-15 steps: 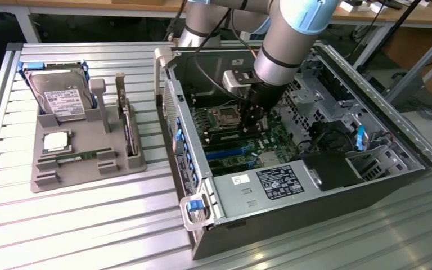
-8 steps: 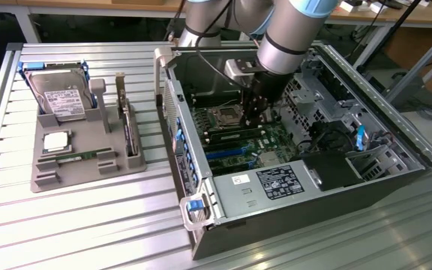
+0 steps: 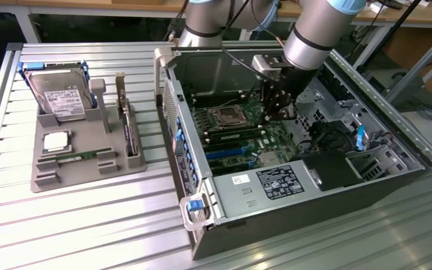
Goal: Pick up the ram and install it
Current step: 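Insert the ram into the slot, then press down the ram until it locks into place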
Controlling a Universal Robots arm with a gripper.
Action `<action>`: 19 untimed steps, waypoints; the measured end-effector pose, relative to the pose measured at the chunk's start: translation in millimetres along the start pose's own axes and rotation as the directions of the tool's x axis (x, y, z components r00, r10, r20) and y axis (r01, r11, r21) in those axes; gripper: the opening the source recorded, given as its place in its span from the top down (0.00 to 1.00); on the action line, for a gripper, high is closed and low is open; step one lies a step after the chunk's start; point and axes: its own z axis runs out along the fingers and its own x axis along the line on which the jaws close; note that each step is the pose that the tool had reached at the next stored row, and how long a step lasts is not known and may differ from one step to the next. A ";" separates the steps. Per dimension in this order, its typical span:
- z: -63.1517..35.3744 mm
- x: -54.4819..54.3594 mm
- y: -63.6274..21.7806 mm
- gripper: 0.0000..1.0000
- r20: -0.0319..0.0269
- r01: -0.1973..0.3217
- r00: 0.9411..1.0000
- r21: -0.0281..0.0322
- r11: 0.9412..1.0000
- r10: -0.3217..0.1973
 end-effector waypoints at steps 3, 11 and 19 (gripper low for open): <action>-1.9 -0.2 -34.2 0.90 -0.003 -0.001 1.000 -0.019 1.000 0.001; -52.8 -2.1 -49.7 0.90 -0.007 -0.001 1.000 -0.022 1.000 0.001; -54.1 -2.2 -49.6 0.90 -0.005 -0.001 1.000 -0.022 1.000 0.001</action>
